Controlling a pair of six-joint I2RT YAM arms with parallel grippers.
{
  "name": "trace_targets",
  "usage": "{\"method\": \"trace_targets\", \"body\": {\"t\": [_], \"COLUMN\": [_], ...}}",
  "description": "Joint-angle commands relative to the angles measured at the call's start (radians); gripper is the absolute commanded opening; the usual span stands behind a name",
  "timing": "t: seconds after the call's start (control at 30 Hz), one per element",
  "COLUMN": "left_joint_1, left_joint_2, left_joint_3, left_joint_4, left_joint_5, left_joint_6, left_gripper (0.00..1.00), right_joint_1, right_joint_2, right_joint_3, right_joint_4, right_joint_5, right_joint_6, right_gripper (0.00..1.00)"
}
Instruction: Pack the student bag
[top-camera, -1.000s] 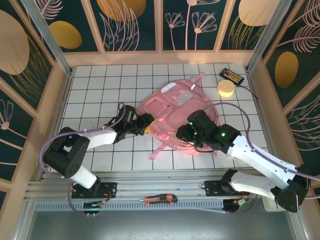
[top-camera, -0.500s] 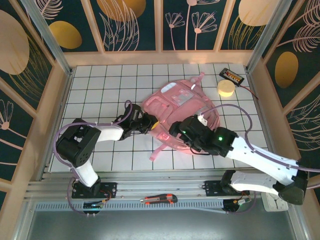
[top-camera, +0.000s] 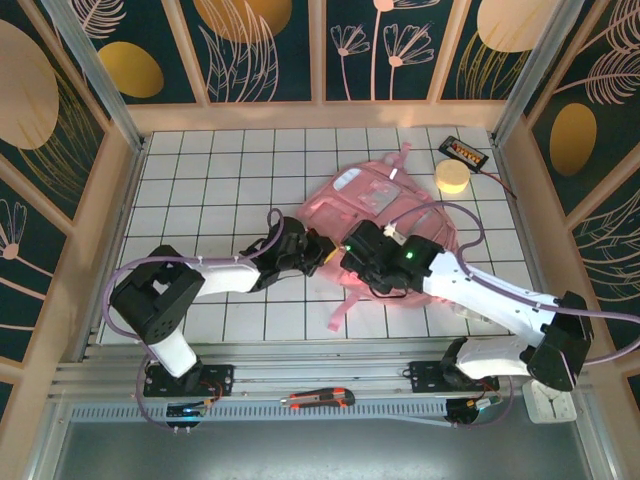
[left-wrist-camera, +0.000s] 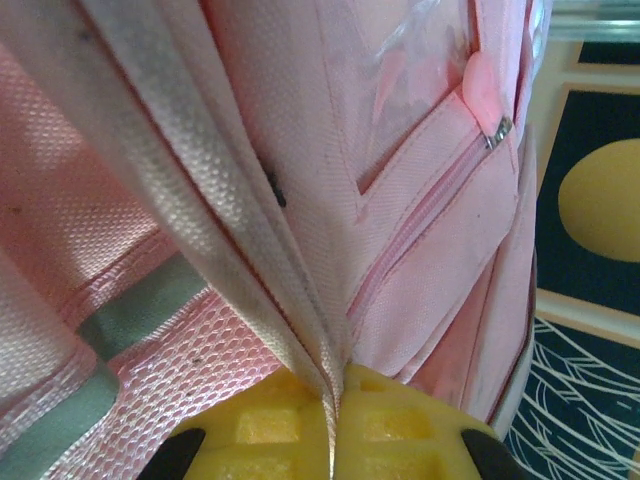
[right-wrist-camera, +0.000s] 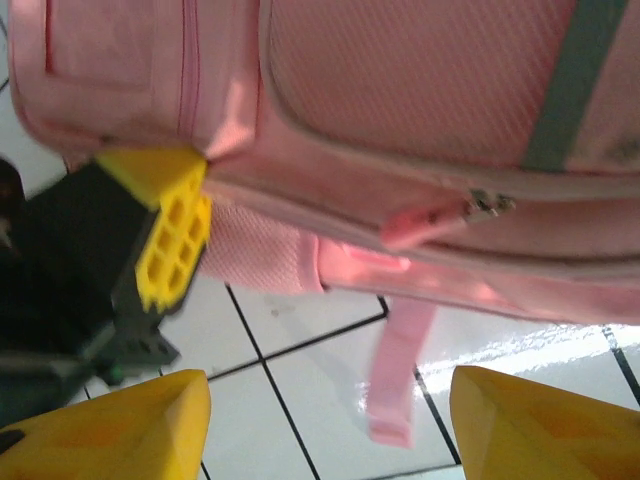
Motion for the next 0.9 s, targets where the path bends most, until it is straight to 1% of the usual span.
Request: {"method": "trace_targets", "body": {"t": [0.0,0.13,0.27,0.6,0.7,0.87], "left_joint_1": [-0.025,-0.036,-0.046,-0.06,-0.061,-0.061], "left_joint_2": [-0.044,-0.06,-0.066,-0.054,-0.056,-0.058], "left_joint_3": [-0.02,-0.053,-0.064,-0.069,-0.074,-0.08], "left_joint_4": [0.116,0.137,0.153,0.17,0.172,0.173], "left_joint_5": [-0.01,-0.025,-0.026,-0.01,-0.005,0.001], "left_joint_6": [-0.047,-0.058,-0.065,-0.068,-0.068,-0.069], "left_gripper": [0.0,0.0,0.0,0.0,0.0,0.0], "right_joint_1": [-0.069,-0.144,-0.186,-0.17,-0.164,-0.114], "right_joint_2": [-0.016,-0.031,-0.023,0.073,0.087,0.096], "right_joint_3": [-0.023,-0.039,-0.059,-0.071,-0.078,-0.042], "right_joint_4": [-0.039,-0.059,-0.036,0.037,0.056,0.063], "right_joint_5": [-0.014,-0.024,-0.047,-0.079,-0.085,-0.079], "right_joint_6": [-0.052,-0.098,-0.13,-0.125,-0.115,-0.08], "right_gripper": [0.64,0.56,0.49,0.47,0.45,0.43]}}
